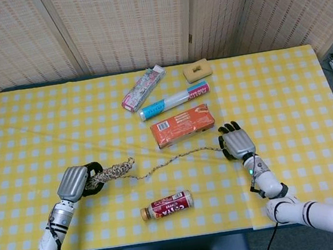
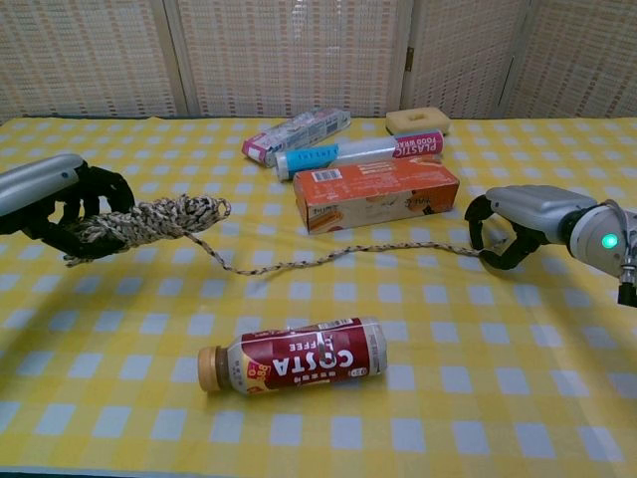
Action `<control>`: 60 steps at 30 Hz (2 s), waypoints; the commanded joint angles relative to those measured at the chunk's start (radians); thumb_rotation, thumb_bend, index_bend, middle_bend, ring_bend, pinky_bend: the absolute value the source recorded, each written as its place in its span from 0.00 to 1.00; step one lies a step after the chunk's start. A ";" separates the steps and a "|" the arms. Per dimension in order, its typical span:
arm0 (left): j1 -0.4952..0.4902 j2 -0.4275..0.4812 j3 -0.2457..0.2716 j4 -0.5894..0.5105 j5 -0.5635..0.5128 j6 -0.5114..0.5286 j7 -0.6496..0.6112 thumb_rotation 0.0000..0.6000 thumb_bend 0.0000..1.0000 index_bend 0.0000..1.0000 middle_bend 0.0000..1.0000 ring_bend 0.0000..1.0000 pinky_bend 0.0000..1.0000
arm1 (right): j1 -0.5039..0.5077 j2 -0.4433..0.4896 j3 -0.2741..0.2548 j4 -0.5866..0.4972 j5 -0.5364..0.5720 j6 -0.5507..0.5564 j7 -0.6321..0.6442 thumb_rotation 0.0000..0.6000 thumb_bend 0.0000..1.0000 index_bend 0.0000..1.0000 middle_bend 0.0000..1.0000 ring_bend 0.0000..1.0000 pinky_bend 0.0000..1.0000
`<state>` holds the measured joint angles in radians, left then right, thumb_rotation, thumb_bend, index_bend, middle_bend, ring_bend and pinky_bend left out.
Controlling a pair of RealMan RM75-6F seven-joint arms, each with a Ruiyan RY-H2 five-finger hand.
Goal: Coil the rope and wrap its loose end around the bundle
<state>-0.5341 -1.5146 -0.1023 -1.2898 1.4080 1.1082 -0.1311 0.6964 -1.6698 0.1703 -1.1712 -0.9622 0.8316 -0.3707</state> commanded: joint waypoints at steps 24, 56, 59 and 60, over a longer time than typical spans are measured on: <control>-0.067 0.065 -0.109 -0.301 -0.171 -0.082 0.086 1.00 0.66 0.77 0.72 0.66 0.72 | -0.090 0.248 -0.077 -0.495 -0.502 0.331 0.104 1.00 0.57 0.73 0.27 0.08 0.00; -0.199 0.106 -0.230 -0.636 -0.329 -0.438 -0.126 1.00 0.66 0.77 0.72 0.66 0.71 | 0.056 0.207 0.128 -0.477 -0.267 0.249 -0.034 1.00 0.57 0.73 0.26 0.08 0.00; -0.159 0.115 -0.268 -0.651 -0.270 -0.423 -0.275 1.00 0.66 0.77 0.72 0.66 0.71 | 0.030 0.220 0.107 -0.439 -0.277 0.259 0.027 1.00 0.57 0.73 0.26 0.08 0.00; -0.149 0.117 -0.279 -0.653 -0.256 -0.418 -0.321 1.00 0.66 0.77 0.72 0.66 0.71 | 0.022 0.221 0.100 -0.426 -0.284 0.263 0.045 1.00 0.57 0.73 0.26 0.08 0.00</control>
<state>-0.7302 -1.4147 -0.3296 -1.9190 1.0805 0.6870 -0.3022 0.7381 -1.4587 0.2863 -1.6237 -1.2383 1.0855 -0.3588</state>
